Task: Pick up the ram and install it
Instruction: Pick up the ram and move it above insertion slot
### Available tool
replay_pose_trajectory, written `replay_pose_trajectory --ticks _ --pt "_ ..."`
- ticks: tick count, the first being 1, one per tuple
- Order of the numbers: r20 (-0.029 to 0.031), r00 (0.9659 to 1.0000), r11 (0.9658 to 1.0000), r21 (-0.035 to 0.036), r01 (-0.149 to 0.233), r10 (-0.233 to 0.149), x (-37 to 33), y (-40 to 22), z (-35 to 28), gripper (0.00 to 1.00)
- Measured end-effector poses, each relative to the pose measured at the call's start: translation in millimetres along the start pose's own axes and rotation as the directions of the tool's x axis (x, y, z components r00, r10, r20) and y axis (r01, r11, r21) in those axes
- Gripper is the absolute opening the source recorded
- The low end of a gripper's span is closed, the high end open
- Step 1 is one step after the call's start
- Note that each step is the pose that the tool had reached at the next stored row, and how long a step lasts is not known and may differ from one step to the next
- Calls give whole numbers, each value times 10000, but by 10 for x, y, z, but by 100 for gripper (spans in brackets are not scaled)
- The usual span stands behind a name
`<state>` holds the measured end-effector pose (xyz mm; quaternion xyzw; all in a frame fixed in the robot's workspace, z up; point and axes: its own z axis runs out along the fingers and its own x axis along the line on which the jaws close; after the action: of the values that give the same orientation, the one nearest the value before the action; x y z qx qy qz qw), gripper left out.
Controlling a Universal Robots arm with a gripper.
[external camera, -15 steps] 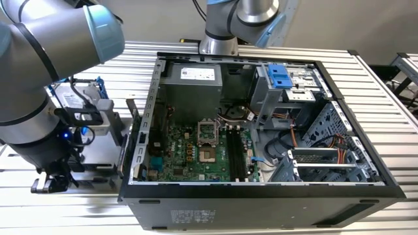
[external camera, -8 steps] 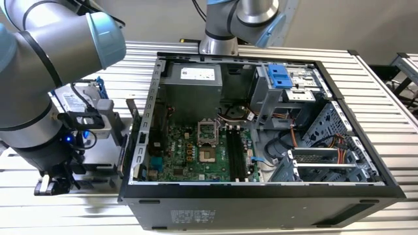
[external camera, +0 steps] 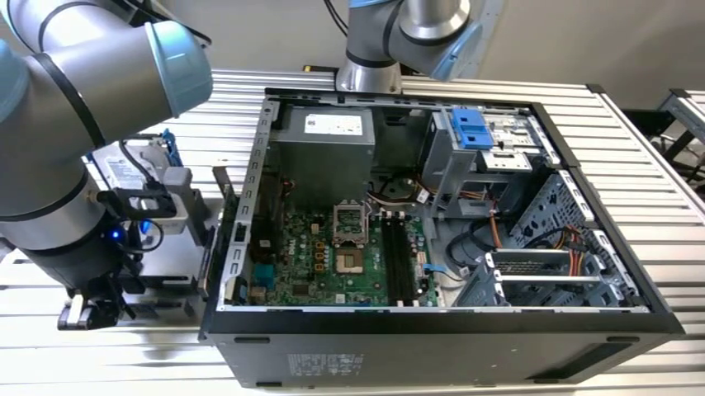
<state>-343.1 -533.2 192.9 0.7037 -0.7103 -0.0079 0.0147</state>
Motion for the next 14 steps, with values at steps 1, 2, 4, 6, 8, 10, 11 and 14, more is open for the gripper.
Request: replay_pose_trajectory --ticks 1,2,4,6,8,10,11,14 --pt "-1 10000 10000 -1 -2 2 10 1 -1 100" --pt "-2 10000 10000 -2 -1 1 16 1 -1 100" --pt "-1 10000 10000 -2 -1 1 19 1 -1 100" --pt "-2 10000 10000 -2 -1 1 23 1 -1 100" --pt "-2 10000 10000 -2 -2 2 23 1 -1 100" --pt "-2 10000 10000 -1 -2 2 24 1 -1 100" --pt "-2 10000 10000 -2 -2 2 24 1 -1 100" --pt "-2 10000 10000 -2 -2 2 25 1 -1 100"
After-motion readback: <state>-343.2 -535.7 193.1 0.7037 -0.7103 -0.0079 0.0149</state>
